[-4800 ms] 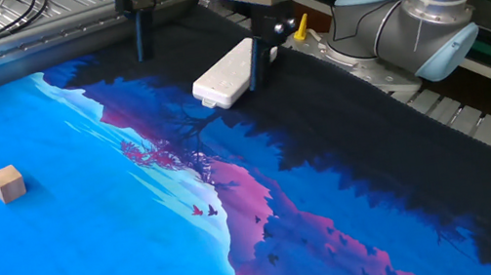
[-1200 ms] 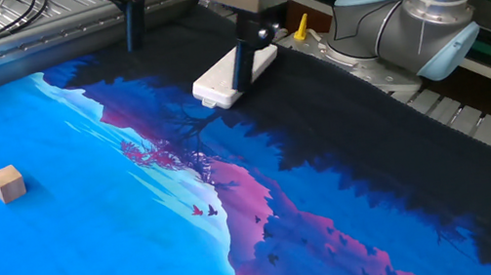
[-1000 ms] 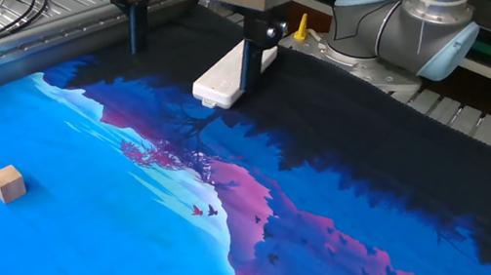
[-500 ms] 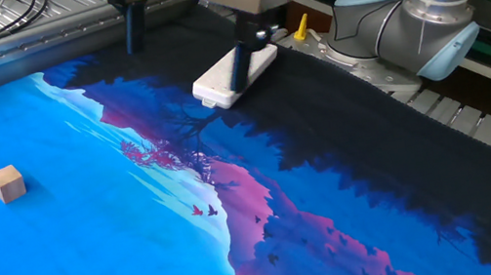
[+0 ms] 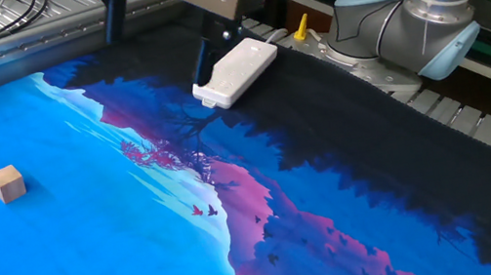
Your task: Pick up the small block on the left and move it to the right
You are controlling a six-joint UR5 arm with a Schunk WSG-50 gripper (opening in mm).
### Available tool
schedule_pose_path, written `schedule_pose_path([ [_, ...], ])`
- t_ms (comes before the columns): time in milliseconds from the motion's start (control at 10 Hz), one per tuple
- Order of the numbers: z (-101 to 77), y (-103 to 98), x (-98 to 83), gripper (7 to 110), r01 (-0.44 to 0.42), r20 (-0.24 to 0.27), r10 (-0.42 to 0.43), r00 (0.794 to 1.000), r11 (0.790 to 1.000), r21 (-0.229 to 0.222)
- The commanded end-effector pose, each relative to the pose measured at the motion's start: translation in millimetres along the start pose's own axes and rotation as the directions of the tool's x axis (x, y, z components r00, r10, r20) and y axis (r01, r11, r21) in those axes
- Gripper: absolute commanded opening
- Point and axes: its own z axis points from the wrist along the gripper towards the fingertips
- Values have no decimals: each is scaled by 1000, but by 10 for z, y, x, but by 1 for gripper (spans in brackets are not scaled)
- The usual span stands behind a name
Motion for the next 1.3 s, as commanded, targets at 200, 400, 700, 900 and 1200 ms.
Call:
schedule_pose_path([
  [200,-121,28,-195,7,364,27,-367,930,928,82],
  [400,-162,233,-285,7,406,52,-409,911,912,60],
  [700,-85,319,-407,7,432,101,-434,895,901,38],
  [900,-53,295,-488,7,468,143,-470,871,882,47],
  [1200,176,166,-622,7,576,201,-580,789,813,86],
])
